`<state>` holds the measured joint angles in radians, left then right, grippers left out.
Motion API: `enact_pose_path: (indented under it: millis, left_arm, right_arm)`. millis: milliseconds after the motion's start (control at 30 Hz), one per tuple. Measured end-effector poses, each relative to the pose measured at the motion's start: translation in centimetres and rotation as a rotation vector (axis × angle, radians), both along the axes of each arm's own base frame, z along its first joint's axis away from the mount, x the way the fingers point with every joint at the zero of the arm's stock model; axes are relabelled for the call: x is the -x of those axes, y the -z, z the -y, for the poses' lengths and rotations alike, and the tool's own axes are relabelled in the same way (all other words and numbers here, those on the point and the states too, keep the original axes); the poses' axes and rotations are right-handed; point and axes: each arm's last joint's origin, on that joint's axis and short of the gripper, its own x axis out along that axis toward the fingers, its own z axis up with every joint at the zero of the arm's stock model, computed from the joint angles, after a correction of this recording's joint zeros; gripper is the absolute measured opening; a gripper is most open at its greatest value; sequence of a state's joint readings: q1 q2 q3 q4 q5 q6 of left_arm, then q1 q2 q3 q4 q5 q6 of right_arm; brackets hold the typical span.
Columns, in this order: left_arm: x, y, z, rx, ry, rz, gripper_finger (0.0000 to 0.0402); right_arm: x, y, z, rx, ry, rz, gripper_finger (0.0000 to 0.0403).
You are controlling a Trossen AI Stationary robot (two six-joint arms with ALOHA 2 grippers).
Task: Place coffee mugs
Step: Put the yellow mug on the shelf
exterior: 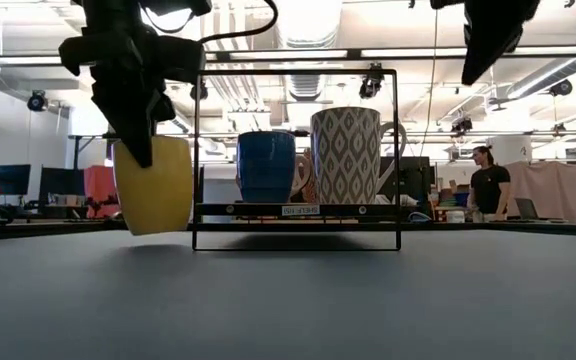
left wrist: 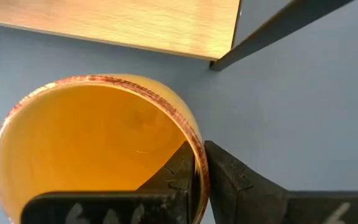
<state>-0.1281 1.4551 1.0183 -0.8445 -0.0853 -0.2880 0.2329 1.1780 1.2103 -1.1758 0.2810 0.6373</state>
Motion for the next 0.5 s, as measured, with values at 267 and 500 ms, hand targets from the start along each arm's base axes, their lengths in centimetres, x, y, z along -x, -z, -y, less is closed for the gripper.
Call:
enact_pose_path:
  millis: [267,500]
  left_arm:
    - [-0.4,0.5,0.0,-0.001,0.000,-0.006,0.0058]
    - [-1.2,-0.6,0.1,0.006,-0.009,0.034,0.0103]
  right_arm:
    - [0.1,3.1,0.0,0.013,-0.071,0.056,0.0059]
    - [0.7,5.5,0.1,0.024,-0.123,-0.033,0.0059]
